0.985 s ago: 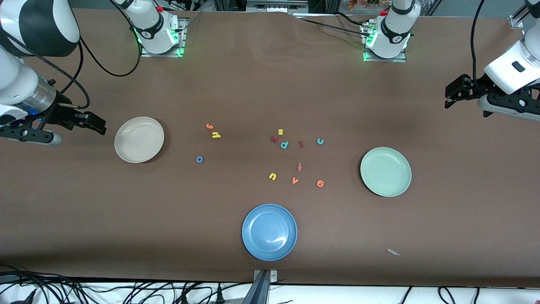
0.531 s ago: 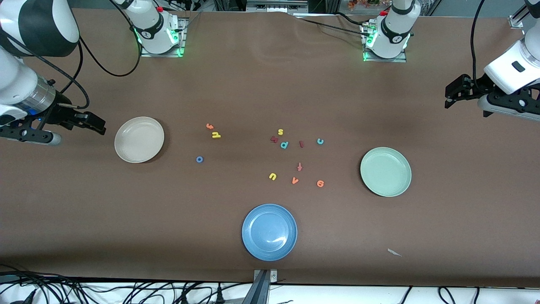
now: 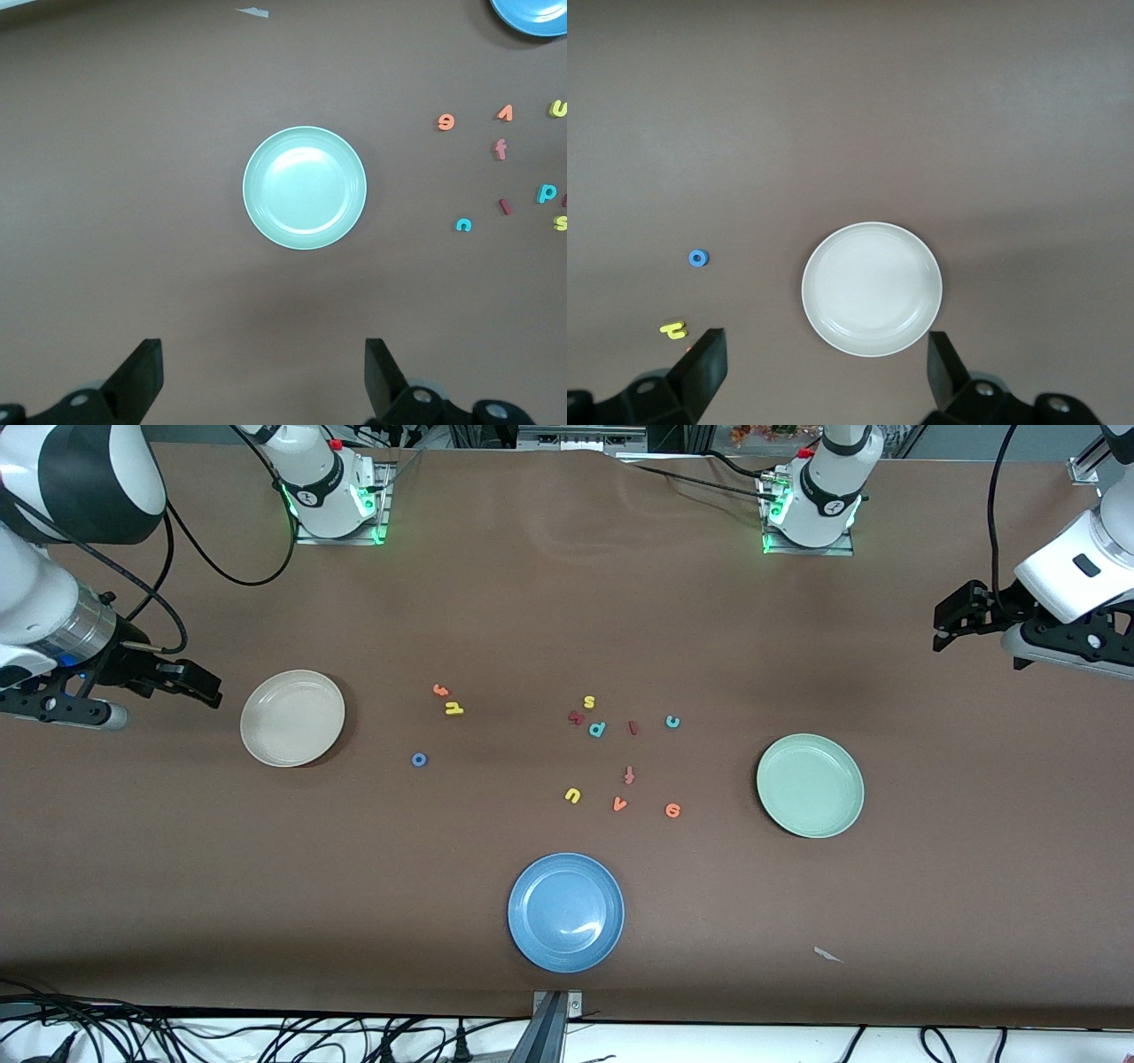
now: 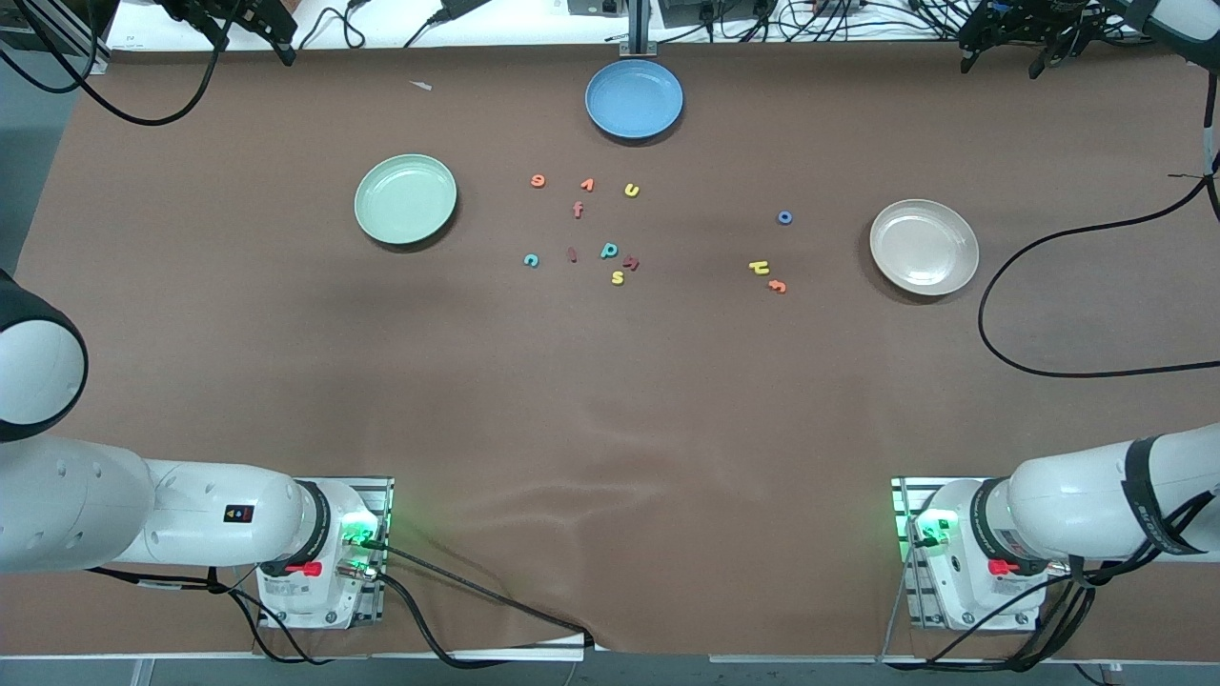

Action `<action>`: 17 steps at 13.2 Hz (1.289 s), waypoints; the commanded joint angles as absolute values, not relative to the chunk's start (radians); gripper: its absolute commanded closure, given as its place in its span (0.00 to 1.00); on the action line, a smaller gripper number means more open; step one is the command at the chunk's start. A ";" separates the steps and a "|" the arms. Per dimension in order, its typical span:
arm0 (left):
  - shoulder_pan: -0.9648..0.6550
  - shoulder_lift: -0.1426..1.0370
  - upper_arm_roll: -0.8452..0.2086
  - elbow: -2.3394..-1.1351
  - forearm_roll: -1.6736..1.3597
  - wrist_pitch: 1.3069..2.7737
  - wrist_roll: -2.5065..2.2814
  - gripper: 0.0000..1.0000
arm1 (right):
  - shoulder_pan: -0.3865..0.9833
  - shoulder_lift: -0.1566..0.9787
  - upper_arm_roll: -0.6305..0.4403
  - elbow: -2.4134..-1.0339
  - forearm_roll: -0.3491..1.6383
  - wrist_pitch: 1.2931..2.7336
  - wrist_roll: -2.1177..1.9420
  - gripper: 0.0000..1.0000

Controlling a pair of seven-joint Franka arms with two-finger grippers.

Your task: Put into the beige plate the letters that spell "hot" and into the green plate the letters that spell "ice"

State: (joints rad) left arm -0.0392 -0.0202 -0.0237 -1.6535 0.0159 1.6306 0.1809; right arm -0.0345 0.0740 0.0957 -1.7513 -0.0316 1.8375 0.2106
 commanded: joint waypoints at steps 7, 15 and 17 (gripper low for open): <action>-0.038 -0.038 -0.026 -1.671 0.003 1.618 0.189 0.00 | -0.035 0.080 0.094 -1.733 -0.012 1.830 0.206 0.00; -0.035 -0.038 -0.026 -1.670 0.003 1.618 0.190 0.00 | -0.035 0.080 0.094 -1.732 -0.014 1.833 0.204 0.00; -0.034 -0.032 -0.028 -1.669 0.003 1.618 0.189 0.00 | -0.035 0.080 0.094 -1.730 -0.025 1.833 0.202 0.00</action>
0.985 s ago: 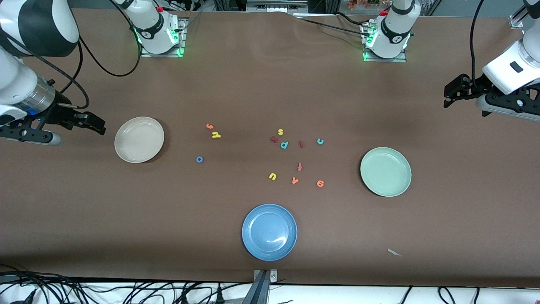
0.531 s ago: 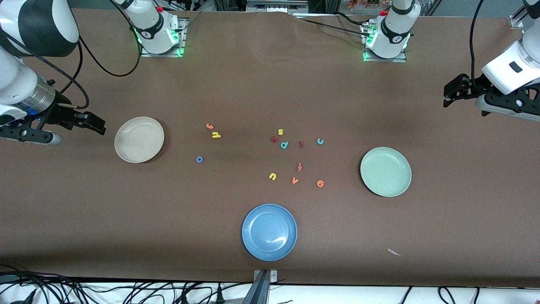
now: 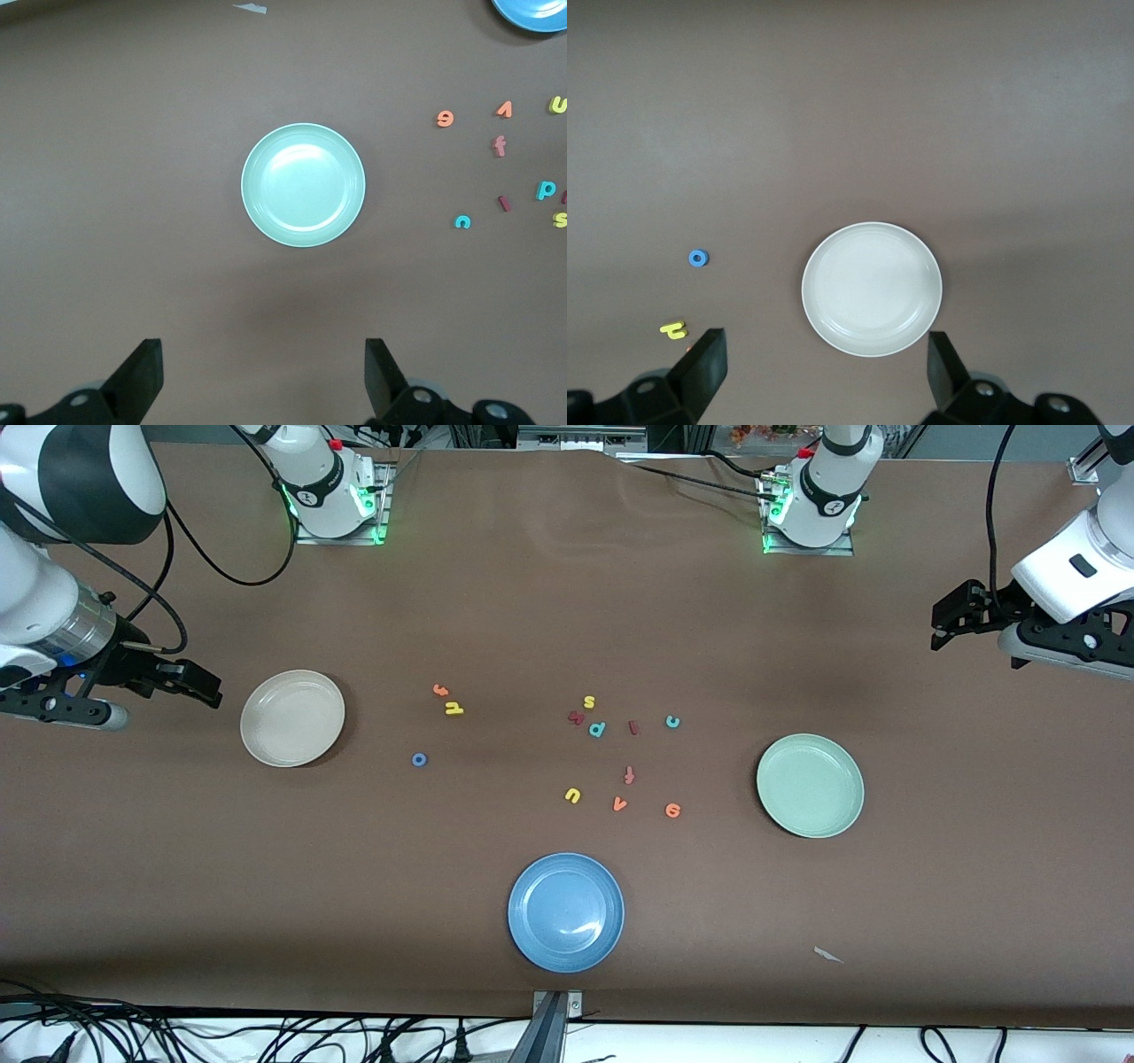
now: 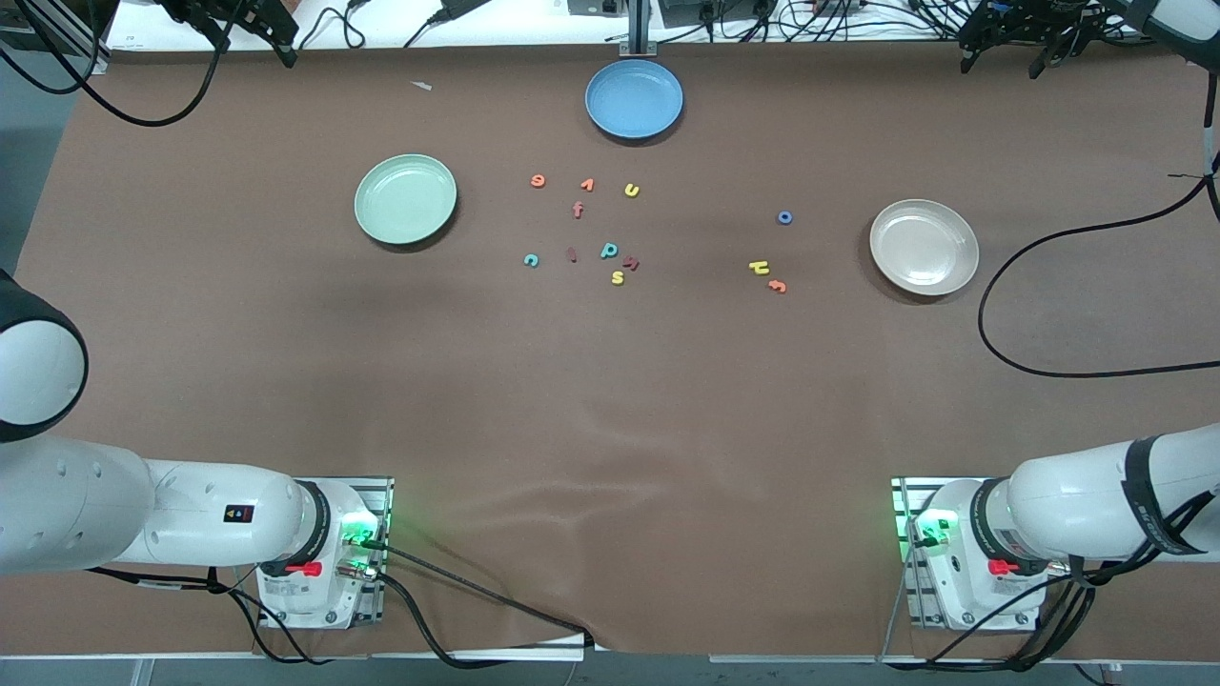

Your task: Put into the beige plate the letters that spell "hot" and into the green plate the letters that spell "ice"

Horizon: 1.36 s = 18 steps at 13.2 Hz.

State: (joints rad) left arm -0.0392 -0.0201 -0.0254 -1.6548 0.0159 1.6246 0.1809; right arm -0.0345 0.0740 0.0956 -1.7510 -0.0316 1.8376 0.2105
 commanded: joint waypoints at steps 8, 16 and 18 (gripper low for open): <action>-0.032 -0.020 -0.034 -1.658 0.002 1.598 0.187 0.00 | -0.037 0.078 0.094 -1.732 -0.014 1.830 0.210 0.00; -0.029 -0.003 -0.032 -1.646 0.003 1.600 0.190 0.00 | -0.040 0.080 0.094 -1.730 -0.061 1.838 0.206 0.00; -0.034 0.009 -0.034 -1.646 0.003 1.605 0.187 0.00 | -0.040 0.080 0.094 -1.730 -0.061 1.839 0.207 0.00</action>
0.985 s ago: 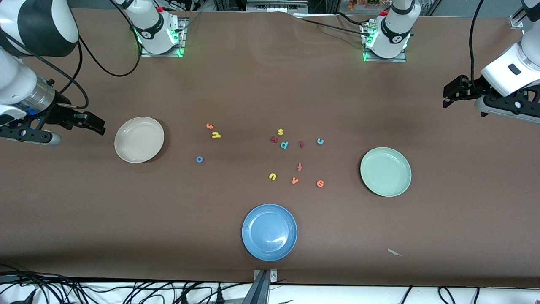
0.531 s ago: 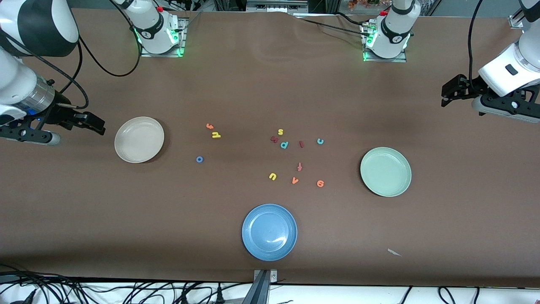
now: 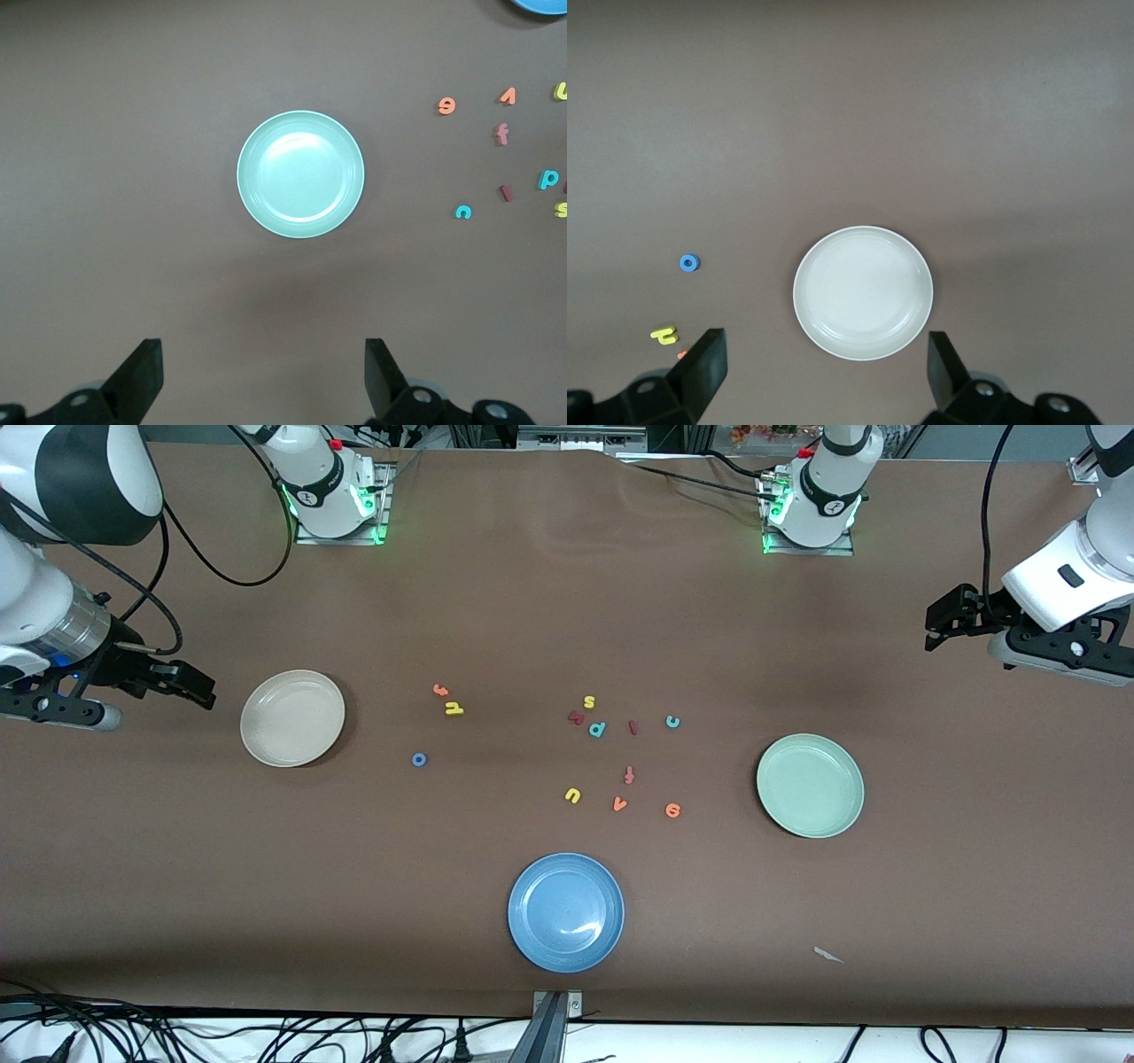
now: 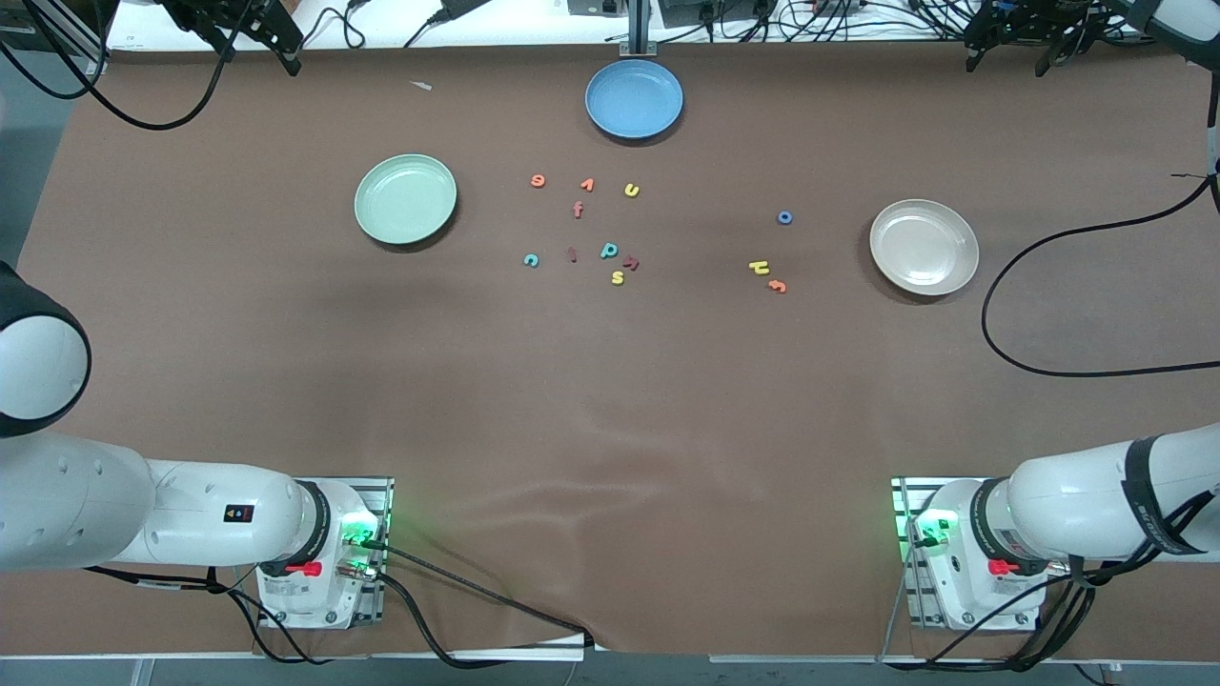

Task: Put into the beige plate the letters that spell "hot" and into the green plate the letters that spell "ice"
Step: 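Move the left gripper toward the orange letters beside the green plate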

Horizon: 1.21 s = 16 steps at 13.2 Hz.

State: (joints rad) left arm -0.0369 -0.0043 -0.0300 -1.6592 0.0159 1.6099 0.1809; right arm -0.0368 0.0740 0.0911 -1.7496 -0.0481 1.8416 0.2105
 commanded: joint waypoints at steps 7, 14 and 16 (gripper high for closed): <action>-0.044 0.037 -0.046 -1.620 0.003 1.582 0.186 0.00 | -0.040 0.078 0.095 -1.735 -0.061 1.833 0.202 0.01; -0.043 0.045 -0.058 -1.623 0.003 1.543 0.187 0.00 | -0.040 0.078 0.095 -1.735 -0.061 1.832 0.204 0.01; -0.043 0.044 -0.060 -1.623 0.003 1.543 0.187 0.00 | -0.040 0.080 0.095 -1.735 -0.061 1.832 0.204 0.01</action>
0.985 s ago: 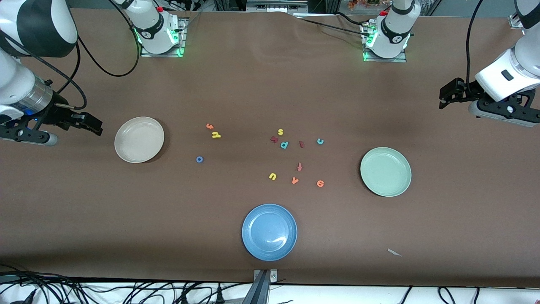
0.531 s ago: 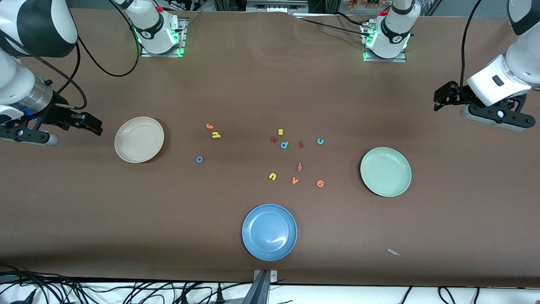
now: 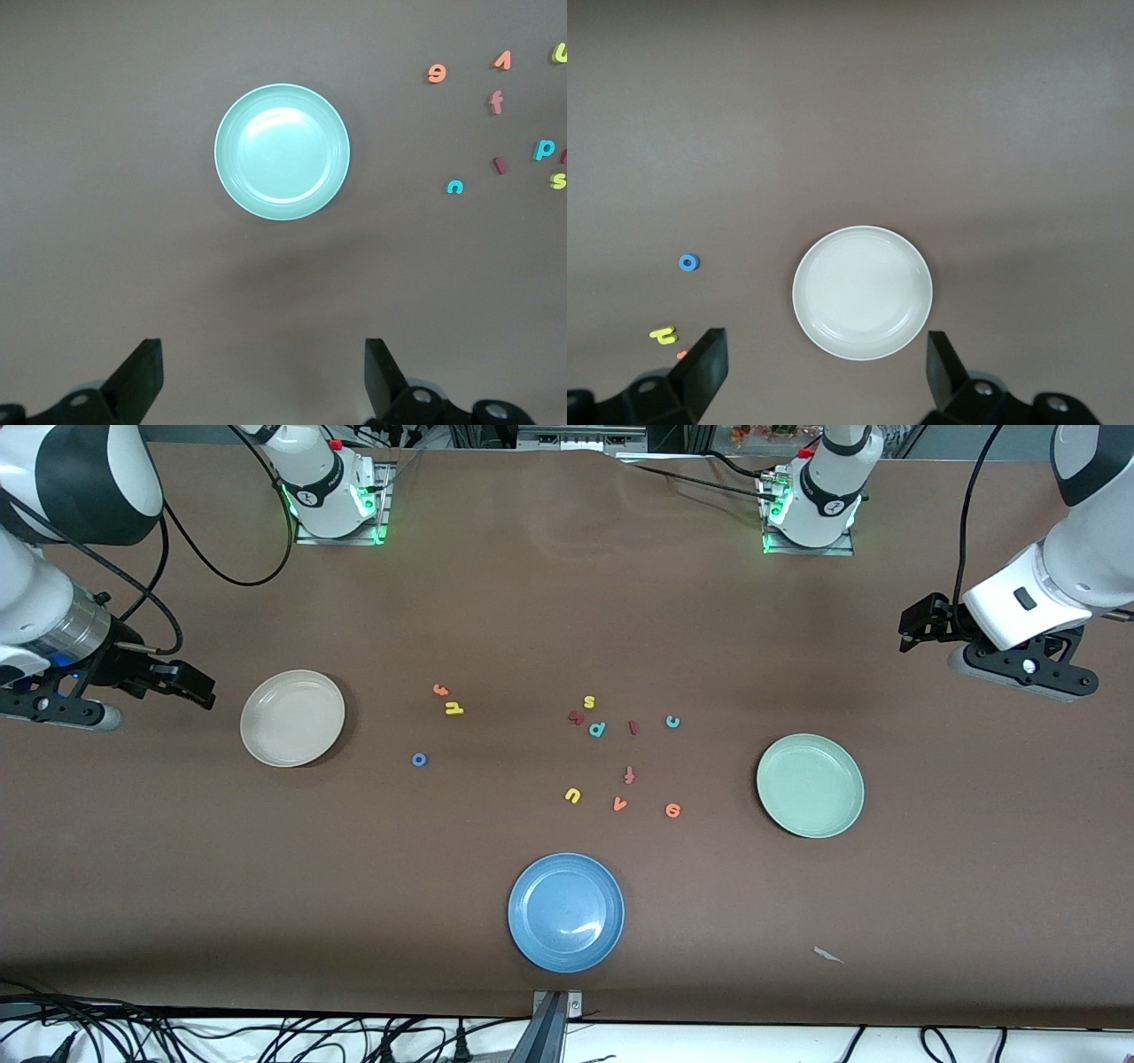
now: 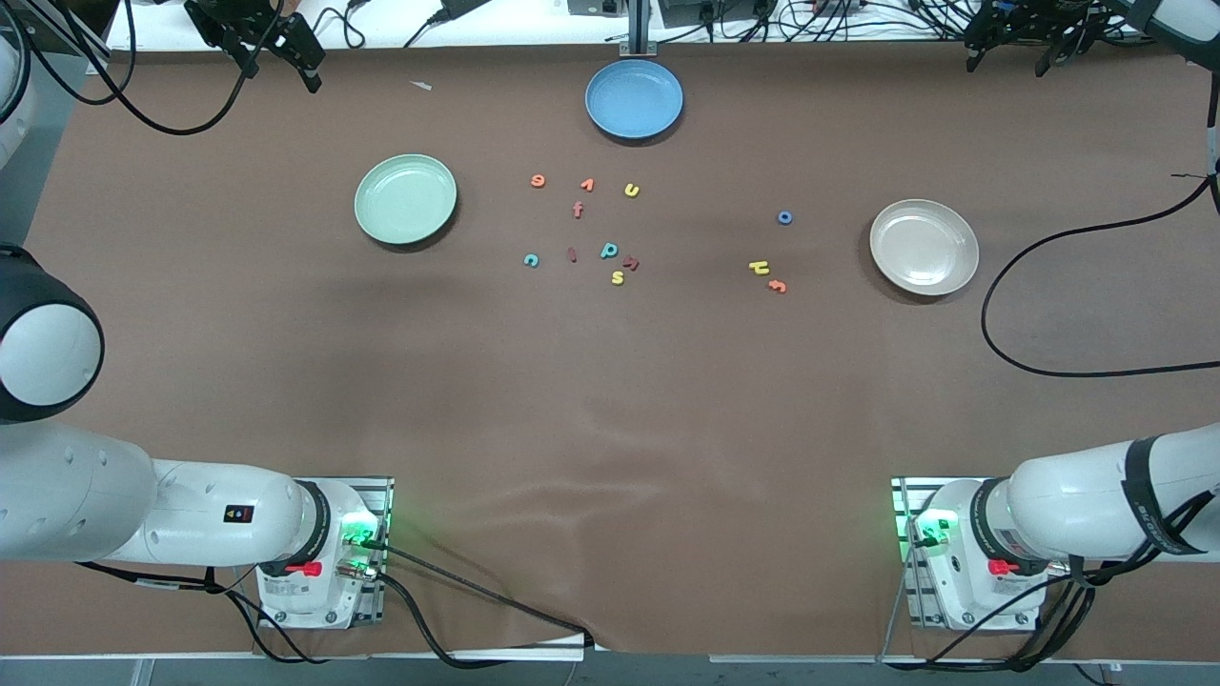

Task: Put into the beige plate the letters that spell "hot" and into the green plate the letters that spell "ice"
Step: 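Move the left gripper toward the orange letters beside the green plate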

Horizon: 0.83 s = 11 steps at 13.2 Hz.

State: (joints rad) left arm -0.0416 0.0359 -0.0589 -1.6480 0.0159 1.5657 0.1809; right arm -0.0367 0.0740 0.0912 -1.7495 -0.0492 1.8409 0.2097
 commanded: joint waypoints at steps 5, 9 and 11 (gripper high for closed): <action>-0.040 0.038 -0.060 -1.624 0.005 1.532 0.189 0.00 | -0.040 0.078 0.097 -1.735 -0.061 1.832 0.206 0.01; -0.041 0.038 -0.061 -1.623 0.009 1.531 0.189 0.00 | -0.040 0.078 0.097 -1.735 -0.061 1.835 0.207 0.01; -0.044 0.044 -0.072 -1.618 0.012 1.531 0.184 0.00 | -0.040 0.078 0.097 -1.738 -0.063 1.832 0.207 0.01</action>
